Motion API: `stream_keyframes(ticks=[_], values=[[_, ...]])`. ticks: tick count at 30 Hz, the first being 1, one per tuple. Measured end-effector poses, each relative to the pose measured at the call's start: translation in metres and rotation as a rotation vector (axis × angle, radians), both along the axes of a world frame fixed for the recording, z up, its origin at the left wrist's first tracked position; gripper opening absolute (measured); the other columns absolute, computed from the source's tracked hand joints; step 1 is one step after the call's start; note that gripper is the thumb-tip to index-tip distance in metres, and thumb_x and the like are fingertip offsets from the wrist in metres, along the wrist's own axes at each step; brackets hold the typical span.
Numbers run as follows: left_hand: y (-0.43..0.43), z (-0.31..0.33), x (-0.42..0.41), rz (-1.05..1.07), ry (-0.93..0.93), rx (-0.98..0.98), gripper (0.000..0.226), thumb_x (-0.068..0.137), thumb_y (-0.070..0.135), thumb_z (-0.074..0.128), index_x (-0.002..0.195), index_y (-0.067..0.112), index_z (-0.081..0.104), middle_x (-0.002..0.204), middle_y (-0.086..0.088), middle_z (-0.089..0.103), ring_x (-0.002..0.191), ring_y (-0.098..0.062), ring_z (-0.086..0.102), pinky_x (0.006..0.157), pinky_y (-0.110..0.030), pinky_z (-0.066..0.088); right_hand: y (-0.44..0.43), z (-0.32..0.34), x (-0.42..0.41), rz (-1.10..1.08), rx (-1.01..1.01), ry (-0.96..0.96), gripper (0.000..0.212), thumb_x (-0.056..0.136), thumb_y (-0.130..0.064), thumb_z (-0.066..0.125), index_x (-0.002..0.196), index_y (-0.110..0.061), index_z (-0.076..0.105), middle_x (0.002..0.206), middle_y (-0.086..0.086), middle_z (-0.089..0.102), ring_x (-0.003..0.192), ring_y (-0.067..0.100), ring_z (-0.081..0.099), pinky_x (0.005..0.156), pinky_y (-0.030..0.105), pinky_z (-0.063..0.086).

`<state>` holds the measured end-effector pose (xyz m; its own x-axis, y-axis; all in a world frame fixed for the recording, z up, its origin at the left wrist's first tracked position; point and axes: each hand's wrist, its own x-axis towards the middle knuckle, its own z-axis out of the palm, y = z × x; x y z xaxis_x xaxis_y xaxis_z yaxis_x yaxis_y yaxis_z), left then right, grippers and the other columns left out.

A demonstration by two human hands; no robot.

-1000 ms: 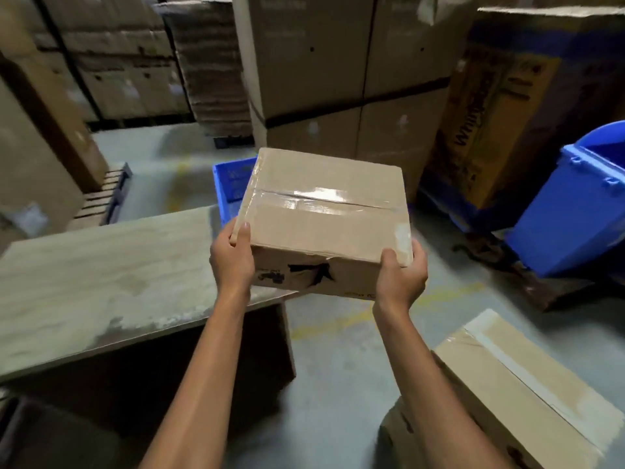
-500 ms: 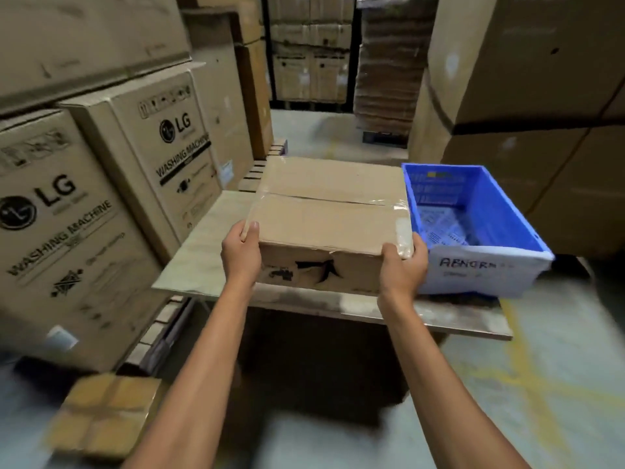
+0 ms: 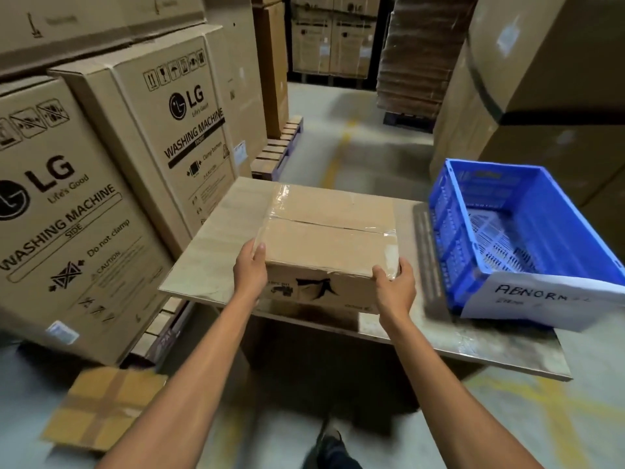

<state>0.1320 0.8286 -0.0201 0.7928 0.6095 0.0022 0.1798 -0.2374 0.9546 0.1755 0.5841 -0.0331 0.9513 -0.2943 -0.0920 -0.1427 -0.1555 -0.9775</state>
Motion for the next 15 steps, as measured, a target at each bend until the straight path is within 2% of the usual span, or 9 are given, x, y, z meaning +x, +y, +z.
stream_keyframes(ticks=[2, 4, 6, 9, 12, 15], values=[[0.006, -0.013, 0.023, -0.029, 0.009, 0.000, 0.036, 0.107, 0.033, 0.042, 0.136, 0.015, 0.054, 0.119, 0.003, 0.059, 0.110, -0.015, 0.054, 0.082, -0.022, 0.043, 0.005, -0.010, 0.023, 0.013, -0.020, 0.018, 0.058, 0.097, -0.014, 0.065, 0.150, -0.017, 0.042, 0.149, 0.004, 0.052, 0.135, 0.024, 0.051, 0.110, 0.036, 0.042], [0.014, -0.028, 0.045, -0.051, 0.037, -0.030, 0.033, 0.105, 0.031, 0.047, 0.134, 0.016, 0.056, 0.117, 0.003, 0.061, 0.109, -0.016, 0.057, 0.081, -0.022, 0.046, 0.011, -0.020, 0.048, 0.025, -0.043, 0.034, 0.060, 0.098, -0.011, 0.063, 0.152, -0.015, 0.039, 0.156, 0.002, 0.045, 0.143, 0.020, 0.042, 0.114, 0.032, 0.034], [0.021, -0.042, 0.065, -0.053, 0.077, -0.071, 0.031, 0.103, 0.027, 0.053, 0.131, 0.015, 0.059, 0.116, 0.000, 0.064, 0.110, -0.020, 0.060, 0.085, -0.026, 0.048, 0.015, -0.031, 0.073, 0.045, -0.040, 0.052, 0.060, 0.096, -0.009, 0.064, 0.152, -0.015, 0.041, 0.155, 0.002, 0.046, 0.143, 0.019, 0.043, 0.115, 0.031, 0.034], [0.035, -0.061, 0.096, -0.032, 0.135, -0.093, 0.033, 0.101, 0.024, 0.057, 0.130, 0.008, 0.061, 0.118, -0.005, 0.067, 0.112, -0.024, 0.062, 0.076, -0.018, 0.047, 0.023, -0.047, 0.107, 0.098, -0.053, 0.094, 0.063, 0.094, -0.009, 0.065, 0.151, -0.016, 0.041, 0.154, 0.001, 0.047, 0.142, 0.016, 0.044, 0.117, 0.037, 0.037], [0.049, -0.077, 0.124, -0.020, 0.160, -0.112, 0.033, 0.100, 0.020, 0.059, 0.131, 0.006, 0.061, 0.120, -0.008, 0.067, 0.112, -0.024, 0.062, 0.075, -0.015, 0.046, 0.035, -0.062, 0.137, 0.148, -0.101, 0.116, 0.066, 0.092, -0.008, 0.064, 0.152, -0.013, 0.039, 0.154, 0.004, 0.047, 0.143, 0.019, 0.043, 0.117, 0.041, 0.037], [0.066, -0.084, 0.146, -0.016, 0.192, -0.117, 0.034, 0.099, 0.016, 0.060, 0.132, 0.005, 0.059, 0.122, -0.011, 0.067, 0.112, -0.025, 0.063, 0.081, -0.019, 0.047, 0.049, -0.068, 0.158, 0.176, -0.194, 0.140, 0.068, 0.091, -0.012, 0.065, 0.153, -0.010, 0.037, 0.153, 0.009, 0.044, 0.143, 0.024, 0.039, 0.117, 0.034, 0.032]])
